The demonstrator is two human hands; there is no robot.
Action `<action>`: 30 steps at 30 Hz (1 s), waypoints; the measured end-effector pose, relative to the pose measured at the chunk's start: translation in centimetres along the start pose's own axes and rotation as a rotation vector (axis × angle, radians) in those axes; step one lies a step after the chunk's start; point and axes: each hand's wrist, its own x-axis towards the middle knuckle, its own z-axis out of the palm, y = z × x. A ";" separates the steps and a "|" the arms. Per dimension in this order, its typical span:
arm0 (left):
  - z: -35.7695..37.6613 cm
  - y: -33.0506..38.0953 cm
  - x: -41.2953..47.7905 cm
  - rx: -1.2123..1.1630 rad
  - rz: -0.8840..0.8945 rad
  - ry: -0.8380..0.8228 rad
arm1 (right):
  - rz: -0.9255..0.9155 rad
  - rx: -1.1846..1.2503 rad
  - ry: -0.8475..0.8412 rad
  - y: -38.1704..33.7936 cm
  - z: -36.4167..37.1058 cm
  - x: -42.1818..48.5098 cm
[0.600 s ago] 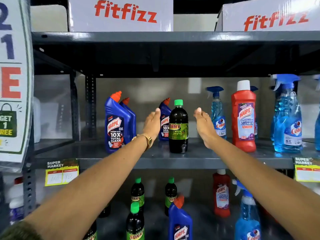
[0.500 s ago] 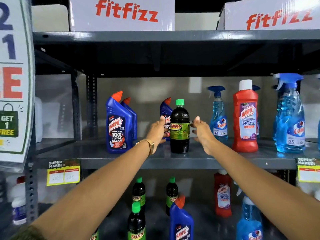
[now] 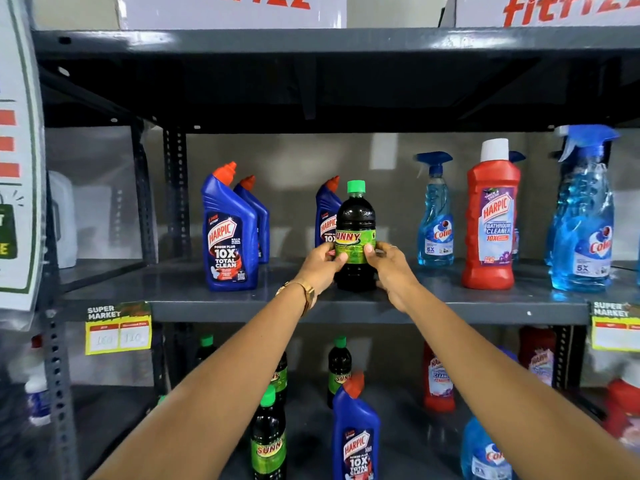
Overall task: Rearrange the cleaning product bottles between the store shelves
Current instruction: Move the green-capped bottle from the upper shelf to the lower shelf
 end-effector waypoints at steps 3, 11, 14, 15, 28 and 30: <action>0.1 0.4 -1.1 -0.015 0.034 -0.012 | -0.093 -0.063 0.048 0.1 -0.4 -1.2; 2.7 2.0 -9.4 -0.018 0.277 0.075 | -0.391 -0.105 0.044 -0.3 -4.8 -9.5; 5.0 0.4 -13.7 -0.068 0.325 0.069 | -0.422 -0.073 0.045 2.4 -6.9 -13.7; 6.1 -0.8 -14.9 -0.081 0.306 0.061 | -0.401 -0.068 0.037 4.0 -7.6 -14.9; 18.3 -20.8 -16.6 0.105 -0.189 0.164 | 0.120 -0.093 -0.107 24.8 -10.8 -16.1; 19.3 -22.8 -16.5 0.103 -0.240 0.196 | 0.170 -0.112 -0.098 26.6 -10.8 -15.8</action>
